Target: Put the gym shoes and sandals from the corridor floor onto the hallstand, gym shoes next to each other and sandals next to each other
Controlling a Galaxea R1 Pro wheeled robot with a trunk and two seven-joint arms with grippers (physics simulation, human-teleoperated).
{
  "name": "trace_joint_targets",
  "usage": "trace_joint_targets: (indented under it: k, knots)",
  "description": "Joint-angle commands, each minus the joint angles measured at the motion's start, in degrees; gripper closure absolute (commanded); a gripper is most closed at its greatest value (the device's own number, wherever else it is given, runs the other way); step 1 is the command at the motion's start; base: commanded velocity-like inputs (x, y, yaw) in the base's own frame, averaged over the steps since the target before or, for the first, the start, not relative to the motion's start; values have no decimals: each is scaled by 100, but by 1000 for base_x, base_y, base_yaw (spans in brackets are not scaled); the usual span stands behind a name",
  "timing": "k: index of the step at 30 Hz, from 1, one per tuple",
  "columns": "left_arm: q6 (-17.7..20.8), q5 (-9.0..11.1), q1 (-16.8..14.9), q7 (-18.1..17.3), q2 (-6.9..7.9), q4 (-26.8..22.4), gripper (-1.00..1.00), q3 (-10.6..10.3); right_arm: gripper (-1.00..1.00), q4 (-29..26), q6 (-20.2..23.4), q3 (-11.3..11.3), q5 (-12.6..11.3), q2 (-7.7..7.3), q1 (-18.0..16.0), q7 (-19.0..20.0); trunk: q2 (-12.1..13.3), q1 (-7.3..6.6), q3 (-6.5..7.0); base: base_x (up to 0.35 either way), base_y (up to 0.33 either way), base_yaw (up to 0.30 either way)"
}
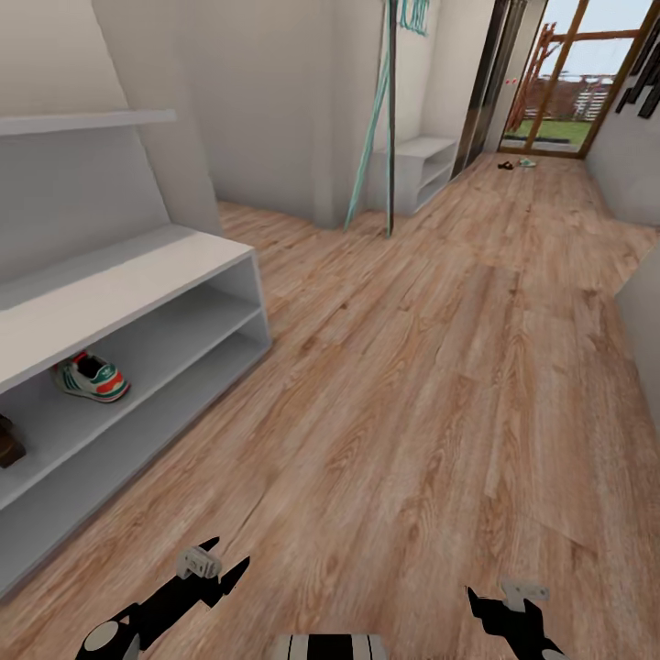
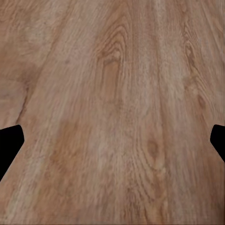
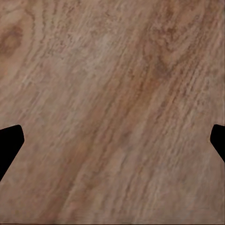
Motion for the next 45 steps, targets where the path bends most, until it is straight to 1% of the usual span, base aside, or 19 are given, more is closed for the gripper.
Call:
trace_joint_targets:
  k: [1,12,20,45]
  knots:
    - [-17,1,-2,-30,-1,3,-100,16,-100,9,-19,-47,-16,0,-5,49,-2,-1,-1,0,0,-299]
    - [-12,-3,-2,-30,-1,3,-100,11,-100,9,-23,-47,-16,0,-4,49,-2,-1,49,0,0,-287]
    - [-4,-4,-2,-29,-9,3,-100,7,-100,9,-27,-47,-16,5,-4,49,9,-22,264,0,0,-282]
    - [-12,46,-2,-28,-2,3,-100,23,-100,9,-28,-47,-16,8,-4,49,9,-22,396,0,0,-271]
